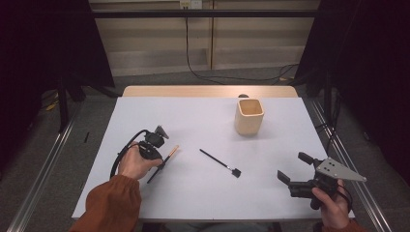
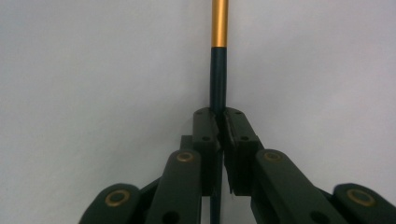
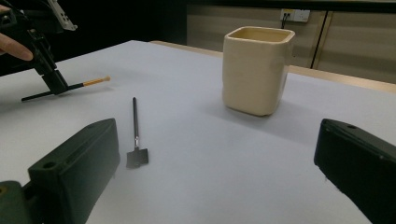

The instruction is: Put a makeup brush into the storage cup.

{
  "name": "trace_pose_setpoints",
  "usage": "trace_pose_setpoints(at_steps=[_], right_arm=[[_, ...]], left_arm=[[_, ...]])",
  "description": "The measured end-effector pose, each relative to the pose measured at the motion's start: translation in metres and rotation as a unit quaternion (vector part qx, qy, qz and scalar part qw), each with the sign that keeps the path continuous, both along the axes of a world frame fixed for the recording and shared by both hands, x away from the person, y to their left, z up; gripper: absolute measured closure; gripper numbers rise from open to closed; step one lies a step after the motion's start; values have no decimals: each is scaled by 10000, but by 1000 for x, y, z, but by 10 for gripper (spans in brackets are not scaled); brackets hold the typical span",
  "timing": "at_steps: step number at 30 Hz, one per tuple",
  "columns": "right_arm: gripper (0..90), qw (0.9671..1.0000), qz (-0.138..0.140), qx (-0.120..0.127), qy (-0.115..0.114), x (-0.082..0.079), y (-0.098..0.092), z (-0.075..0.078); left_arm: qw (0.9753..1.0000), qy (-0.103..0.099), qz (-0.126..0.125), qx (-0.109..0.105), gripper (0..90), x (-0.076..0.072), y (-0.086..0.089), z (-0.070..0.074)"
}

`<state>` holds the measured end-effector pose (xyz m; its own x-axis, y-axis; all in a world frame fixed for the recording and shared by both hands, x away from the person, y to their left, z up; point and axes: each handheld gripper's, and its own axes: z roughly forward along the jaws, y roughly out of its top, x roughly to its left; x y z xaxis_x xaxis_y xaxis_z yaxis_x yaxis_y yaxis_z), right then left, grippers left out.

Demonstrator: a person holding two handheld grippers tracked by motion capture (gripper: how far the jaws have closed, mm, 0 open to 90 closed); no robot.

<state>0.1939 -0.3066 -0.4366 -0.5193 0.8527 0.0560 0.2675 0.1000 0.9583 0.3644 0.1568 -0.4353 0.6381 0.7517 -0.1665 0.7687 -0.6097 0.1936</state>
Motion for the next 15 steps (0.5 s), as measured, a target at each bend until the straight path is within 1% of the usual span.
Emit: trace_pose_setpoints(at_steps=[1, 3, 4, 5, 6, 10, 11, 12, 14, 15], right_arm=[[0, 10000, 0, 0, -8, 0, 0, 0], [0, 10000, 3, 4, -13, -1, 0, 0], [0, 10000, 3, 4, -13, -1, 0, 0], [0, 10000, -5, 6, -16, 0, 0, 0], [0, 10000, -7, 5, -15, 0, 0, 0], [0, 10000, -7, 6, -10, 0, 0, 0], [0, 10000, -8, 9, -11, 0, 0, 0], [0, 10000, -8, 9, -11, 0, 0, 0], [0, 10000, -7, 6, -9, 0, 0, 0], [0, 10000, -3, 12, -7, -1, 0, 0]], left_arm=[[10000, -47, 9, -37, 844, 0, 1, 1], [9997, -125, -22, -207, 844, -2, 2, 3], [9997, -125, -22, -207, 844, -2, 2, 3], [9992, -187, -20, -352, 844, -4, 3, 6], [9989, -216, -14, -418, 844, -4, 4, 8], [9982, -293, -17, -516, 844, -6, 4, 9], [9979, -354, -40, -539, 844, -8, 4, 9], [9979, -354, -40, -539, 844, -8, 4, 9], [9968, -404, -27, -694, 844, -10, 6, 9], [9968, -404, -27, -694, 845, -10, 6, 9]])
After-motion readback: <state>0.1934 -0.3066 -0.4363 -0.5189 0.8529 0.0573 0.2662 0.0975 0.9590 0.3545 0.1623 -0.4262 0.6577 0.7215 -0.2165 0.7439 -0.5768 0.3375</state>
